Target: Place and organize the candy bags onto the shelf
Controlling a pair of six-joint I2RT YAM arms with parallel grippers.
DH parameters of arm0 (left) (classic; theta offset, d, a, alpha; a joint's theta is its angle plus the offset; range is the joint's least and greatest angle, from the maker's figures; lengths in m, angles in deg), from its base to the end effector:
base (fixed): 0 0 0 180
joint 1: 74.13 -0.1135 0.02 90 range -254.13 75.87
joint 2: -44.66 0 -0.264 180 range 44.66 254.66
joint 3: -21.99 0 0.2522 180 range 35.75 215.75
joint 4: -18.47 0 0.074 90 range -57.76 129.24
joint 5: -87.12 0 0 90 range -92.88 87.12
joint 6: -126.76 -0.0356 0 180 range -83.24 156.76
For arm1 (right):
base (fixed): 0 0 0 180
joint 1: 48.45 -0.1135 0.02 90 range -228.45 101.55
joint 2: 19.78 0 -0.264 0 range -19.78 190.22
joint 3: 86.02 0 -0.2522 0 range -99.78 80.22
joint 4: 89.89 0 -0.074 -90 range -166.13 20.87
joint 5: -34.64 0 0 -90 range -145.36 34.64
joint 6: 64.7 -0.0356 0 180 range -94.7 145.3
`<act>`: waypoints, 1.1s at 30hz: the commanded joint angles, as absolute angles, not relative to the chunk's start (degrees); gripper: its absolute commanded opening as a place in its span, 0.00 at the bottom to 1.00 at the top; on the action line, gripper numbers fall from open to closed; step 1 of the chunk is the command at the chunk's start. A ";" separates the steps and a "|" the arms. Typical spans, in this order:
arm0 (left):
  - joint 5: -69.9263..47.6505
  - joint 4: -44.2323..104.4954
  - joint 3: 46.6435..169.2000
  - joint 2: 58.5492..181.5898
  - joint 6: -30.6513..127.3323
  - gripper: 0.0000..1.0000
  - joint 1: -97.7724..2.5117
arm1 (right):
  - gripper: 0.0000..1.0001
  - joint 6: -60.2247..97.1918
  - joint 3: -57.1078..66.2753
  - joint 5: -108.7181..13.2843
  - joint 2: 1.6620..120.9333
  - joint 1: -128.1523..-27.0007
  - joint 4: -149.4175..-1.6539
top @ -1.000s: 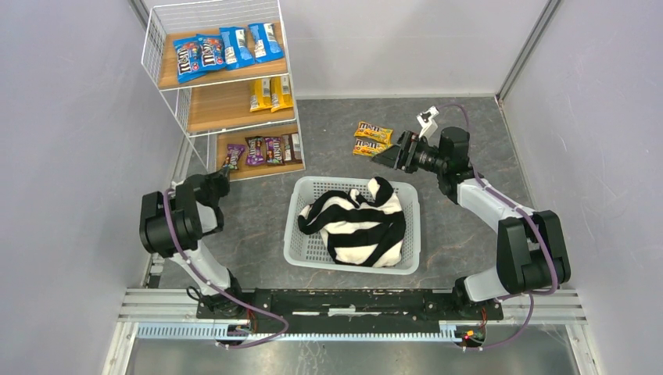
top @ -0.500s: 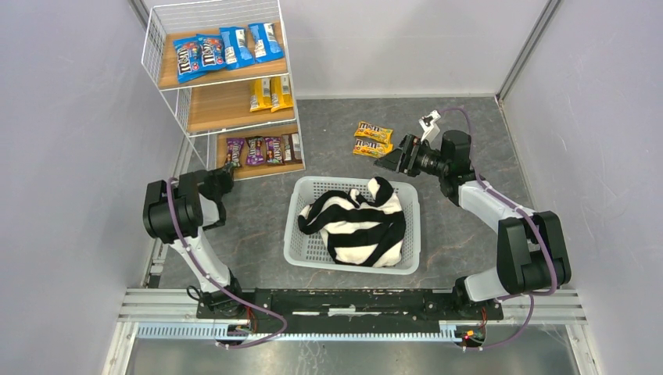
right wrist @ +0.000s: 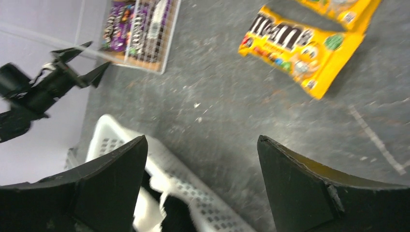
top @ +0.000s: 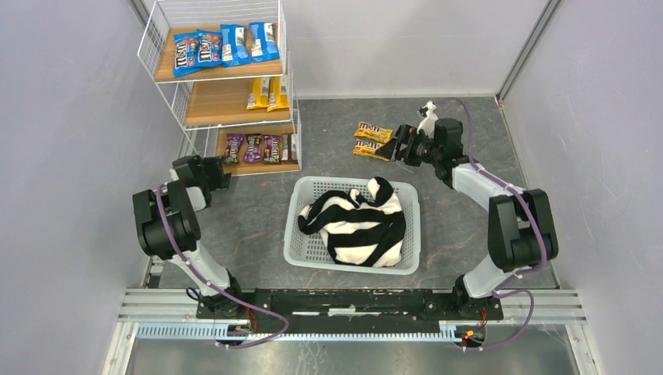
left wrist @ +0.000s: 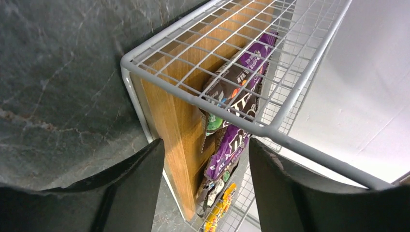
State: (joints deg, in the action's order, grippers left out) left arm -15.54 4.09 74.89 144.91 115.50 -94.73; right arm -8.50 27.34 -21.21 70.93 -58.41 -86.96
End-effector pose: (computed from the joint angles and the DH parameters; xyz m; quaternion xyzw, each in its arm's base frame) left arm 0.3108 0.1085 0.1286 -0.6317 0.6053 -0.3152 0.3676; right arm 0.3371 0.0795 0.2276 0.0182 0.8292 0.4185 0.3702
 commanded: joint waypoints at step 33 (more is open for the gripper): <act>-27.58 31.84 70.56 115.66 97.47 0.98 -87.00 | 0.53 -15.13 11.27 -19.34 104.18 -52.86 -99.88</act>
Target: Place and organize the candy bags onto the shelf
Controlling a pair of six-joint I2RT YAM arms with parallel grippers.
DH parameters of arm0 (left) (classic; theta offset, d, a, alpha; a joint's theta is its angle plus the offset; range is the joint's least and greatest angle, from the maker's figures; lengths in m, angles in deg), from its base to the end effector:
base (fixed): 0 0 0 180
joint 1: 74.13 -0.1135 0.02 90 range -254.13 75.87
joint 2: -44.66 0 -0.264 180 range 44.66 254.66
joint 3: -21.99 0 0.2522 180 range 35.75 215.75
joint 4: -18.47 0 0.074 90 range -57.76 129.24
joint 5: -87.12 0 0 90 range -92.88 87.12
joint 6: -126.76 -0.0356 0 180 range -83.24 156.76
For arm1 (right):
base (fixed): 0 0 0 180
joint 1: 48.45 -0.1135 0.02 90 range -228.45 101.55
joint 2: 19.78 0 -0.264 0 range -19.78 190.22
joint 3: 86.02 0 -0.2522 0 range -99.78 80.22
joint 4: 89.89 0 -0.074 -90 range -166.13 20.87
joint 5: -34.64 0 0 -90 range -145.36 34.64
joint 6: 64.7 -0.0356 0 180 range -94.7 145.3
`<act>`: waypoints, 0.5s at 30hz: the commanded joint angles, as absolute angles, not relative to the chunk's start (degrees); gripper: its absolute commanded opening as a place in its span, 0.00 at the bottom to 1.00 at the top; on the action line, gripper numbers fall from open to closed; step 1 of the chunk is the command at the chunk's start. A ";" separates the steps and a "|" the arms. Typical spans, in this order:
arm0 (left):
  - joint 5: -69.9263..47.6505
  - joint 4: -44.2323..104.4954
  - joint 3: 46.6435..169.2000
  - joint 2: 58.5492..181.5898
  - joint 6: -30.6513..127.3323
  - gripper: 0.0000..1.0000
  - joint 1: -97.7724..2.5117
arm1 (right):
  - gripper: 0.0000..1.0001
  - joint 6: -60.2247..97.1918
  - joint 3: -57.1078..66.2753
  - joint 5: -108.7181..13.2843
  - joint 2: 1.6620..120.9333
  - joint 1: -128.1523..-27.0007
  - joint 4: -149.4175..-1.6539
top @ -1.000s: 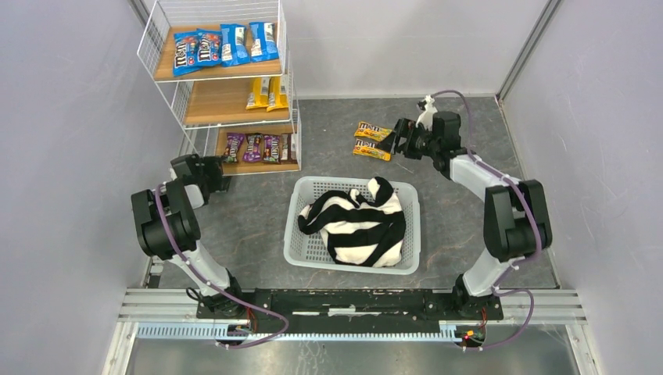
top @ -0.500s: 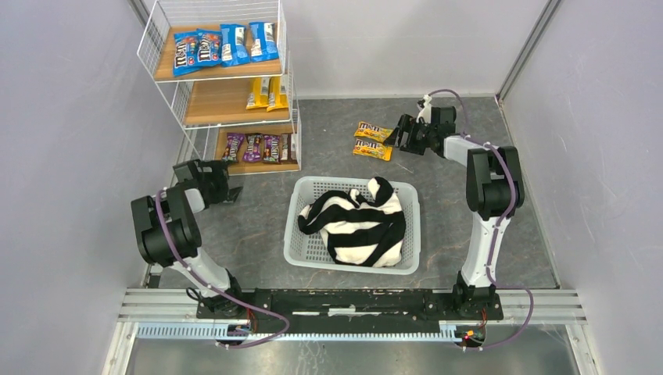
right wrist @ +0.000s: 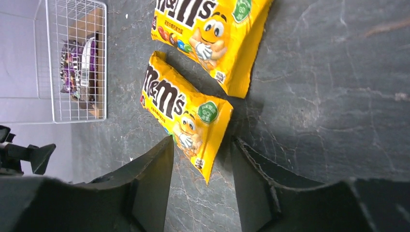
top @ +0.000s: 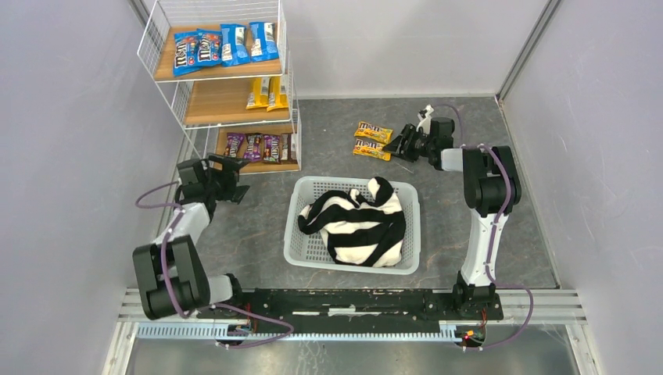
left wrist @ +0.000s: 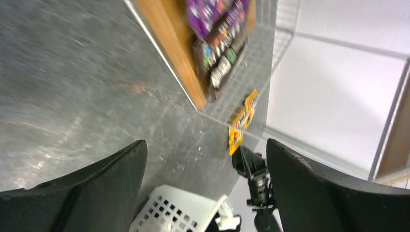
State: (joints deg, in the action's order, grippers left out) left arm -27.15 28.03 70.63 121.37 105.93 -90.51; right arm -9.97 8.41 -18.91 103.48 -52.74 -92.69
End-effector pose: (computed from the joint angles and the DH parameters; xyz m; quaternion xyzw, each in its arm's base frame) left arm 0.2595 0.0610 0.1868 -0.5277 0.7070 -0.3608 0.3026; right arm 0.4457 0.0546 0.1214 0.0855 0.8501 0.4096 0.3196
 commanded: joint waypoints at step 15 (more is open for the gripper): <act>-35.73 38.11 75.61 91.31 85.74 0.97 -79.85 | 0.00 -19.51 8.84 -18.62 99.18 -52.78 -103.93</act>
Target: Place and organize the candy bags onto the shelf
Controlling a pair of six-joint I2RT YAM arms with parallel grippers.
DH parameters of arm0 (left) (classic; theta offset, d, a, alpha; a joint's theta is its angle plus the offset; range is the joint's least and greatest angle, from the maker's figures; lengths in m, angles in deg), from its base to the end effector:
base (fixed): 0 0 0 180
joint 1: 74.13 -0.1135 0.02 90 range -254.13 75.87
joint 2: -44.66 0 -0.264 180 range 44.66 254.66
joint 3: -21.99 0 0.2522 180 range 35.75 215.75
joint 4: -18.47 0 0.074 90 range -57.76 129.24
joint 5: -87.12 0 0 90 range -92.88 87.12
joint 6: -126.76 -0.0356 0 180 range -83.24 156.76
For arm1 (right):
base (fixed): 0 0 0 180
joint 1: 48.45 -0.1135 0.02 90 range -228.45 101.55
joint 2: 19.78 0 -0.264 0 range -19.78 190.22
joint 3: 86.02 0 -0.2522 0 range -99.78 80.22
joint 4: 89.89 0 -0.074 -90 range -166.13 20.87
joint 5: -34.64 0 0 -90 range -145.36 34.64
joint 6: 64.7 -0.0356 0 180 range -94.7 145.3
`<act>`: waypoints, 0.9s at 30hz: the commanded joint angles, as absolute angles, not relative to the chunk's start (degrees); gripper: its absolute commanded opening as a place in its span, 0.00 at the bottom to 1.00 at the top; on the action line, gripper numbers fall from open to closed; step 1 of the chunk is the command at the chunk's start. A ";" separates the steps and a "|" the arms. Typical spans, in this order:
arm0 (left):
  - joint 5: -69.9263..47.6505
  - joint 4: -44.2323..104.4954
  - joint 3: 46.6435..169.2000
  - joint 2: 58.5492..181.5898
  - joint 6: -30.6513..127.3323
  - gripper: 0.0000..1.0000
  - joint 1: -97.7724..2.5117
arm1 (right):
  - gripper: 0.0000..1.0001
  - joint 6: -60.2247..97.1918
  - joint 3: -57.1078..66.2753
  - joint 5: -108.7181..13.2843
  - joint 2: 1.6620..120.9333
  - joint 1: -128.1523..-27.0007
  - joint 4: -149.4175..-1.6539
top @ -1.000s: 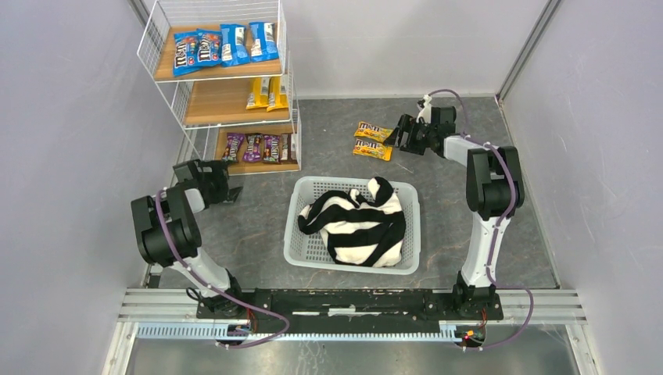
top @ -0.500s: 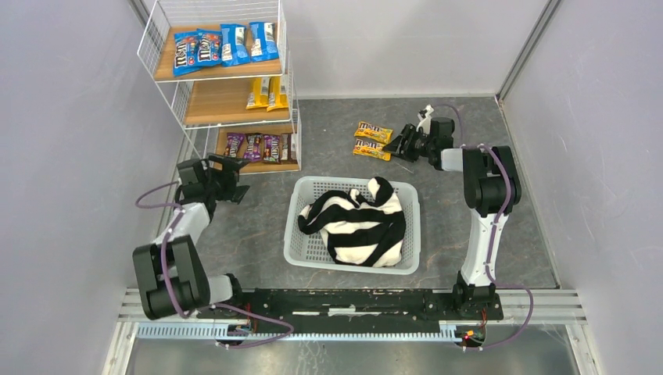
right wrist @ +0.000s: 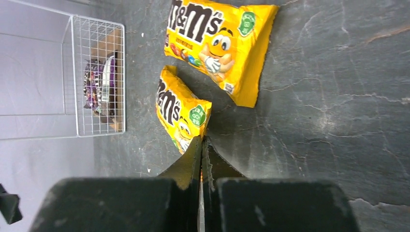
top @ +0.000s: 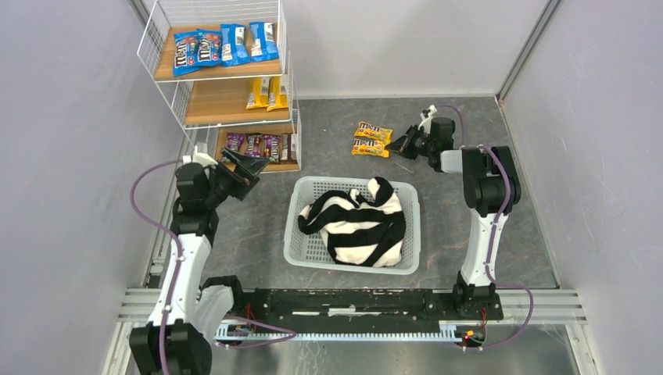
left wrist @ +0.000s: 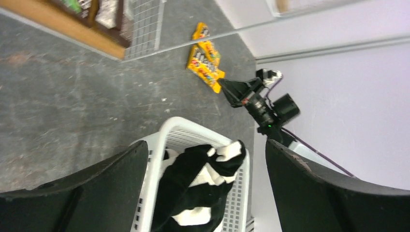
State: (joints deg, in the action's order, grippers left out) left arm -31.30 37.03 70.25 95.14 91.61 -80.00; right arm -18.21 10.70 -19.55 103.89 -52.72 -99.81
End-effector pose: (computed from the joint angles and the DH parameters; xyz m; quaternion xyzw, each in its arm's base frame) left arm 0.2031 0.0039 0.2700 -0.2830 0.7589 -0.4121 0.4173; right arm 0.4443 0.0541 0.1176 0.1336 0.8293 0.4353 0.3238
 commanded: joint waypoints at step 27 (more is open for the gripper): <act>-62.46 9.35 80.99 98.27 88.90 1.00 -60.10 | 0.00 -0.07 12.28 0.19 56.76 -65.80 -84.40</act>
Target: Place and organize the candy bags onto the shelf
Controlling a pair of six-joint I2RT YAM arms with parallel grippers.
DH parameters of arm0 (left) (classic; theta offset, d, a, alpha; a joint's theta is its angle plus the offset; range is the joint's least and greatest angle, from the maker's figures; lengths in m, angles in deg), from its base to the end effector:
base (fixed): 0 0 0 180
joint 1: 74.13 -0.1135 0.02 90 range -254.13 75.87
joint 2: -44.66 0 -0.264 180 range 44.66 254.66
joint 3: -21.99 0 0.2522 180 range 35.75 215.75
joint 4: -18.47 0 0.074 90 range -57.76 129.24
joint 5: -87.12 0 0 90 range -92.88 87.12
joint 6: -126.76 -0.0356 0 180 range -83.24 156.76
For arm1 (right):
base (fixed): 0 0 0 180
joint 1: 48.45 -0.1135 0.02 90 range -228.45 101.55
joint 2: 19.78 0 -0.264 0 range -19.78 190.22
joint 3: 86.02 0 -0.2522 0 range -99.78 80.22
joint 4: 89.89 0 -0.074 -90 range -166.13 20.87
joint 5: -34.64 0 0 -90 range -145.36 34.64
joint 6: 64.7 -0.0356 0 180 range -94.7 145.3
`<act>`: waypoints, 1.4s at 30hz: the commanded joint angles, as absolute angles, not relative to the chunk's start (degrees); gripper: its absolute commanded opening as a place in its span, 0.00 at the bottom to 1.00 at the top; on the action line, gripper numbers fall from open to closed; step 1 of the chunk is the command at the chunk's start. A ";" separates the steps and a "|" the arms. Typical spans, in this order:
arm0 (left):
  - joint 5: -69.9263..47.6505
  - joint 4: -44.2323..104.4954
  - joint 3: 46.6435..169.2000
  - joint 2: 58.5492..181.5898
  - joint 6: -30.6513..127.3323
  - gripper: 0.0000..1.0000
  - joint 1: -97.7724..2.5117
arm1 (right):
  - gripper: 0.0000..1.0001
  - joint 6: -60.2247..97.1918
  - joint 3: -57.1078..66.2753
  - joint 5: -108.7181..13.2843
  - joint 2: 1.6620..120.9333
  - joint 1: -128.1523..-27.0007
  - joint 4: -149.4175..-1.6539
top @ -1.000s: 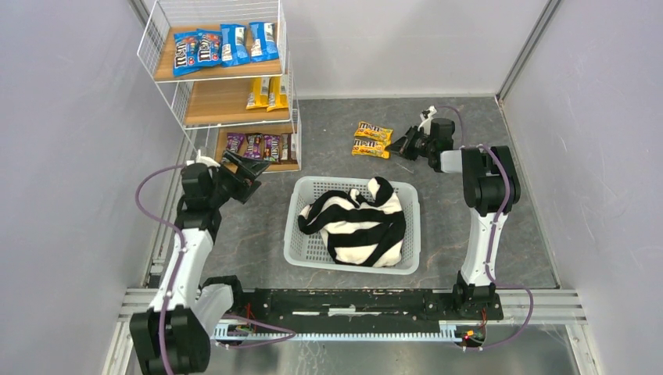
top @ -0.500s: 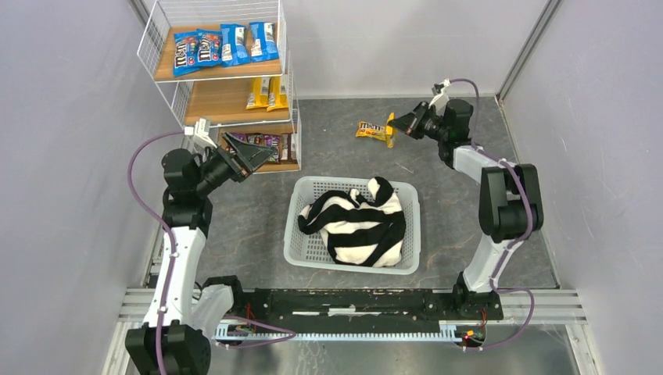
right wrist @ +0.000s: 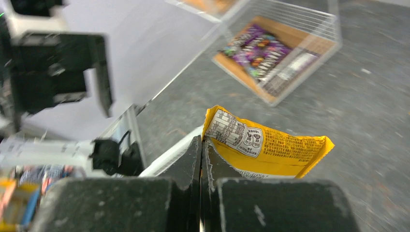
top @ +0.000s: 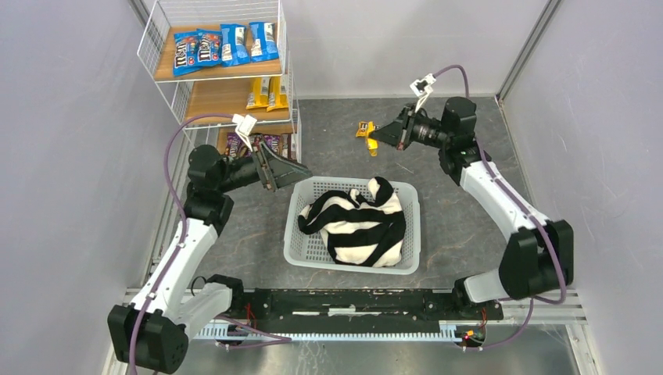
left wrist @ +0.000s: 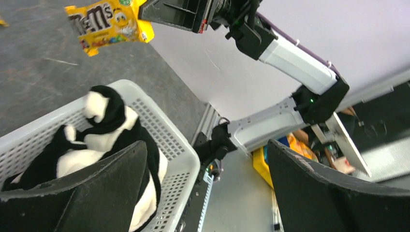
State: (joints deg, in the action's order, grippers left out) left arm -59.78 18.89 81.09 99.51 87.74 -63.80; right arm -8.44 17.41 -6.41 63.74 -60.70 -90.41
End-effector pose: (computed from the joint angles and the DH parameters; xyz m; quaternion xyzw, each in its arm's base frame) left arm 0.2040 -0.0675 0.3543 0.1177 0.6840 -0.6073 0.3865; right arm 0.3239 0.0978 0.3344 -0.1447 0.7182 0.5213 0.4376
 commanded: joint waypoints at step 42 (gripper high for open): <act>-53.01 -55.57 70.20 101.13 137.52 1.00 -57.83 | 0.00 -25.71 0.73 0.36 52.69 -90.40 -110.97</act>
State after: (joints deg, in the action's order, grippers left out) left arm -52.70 -49.59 69.42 104.13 138.80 -58.03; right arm -22.80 2.55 1.04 52.73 -89.62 -104.75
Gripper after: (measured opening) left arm 0.996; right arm 0.011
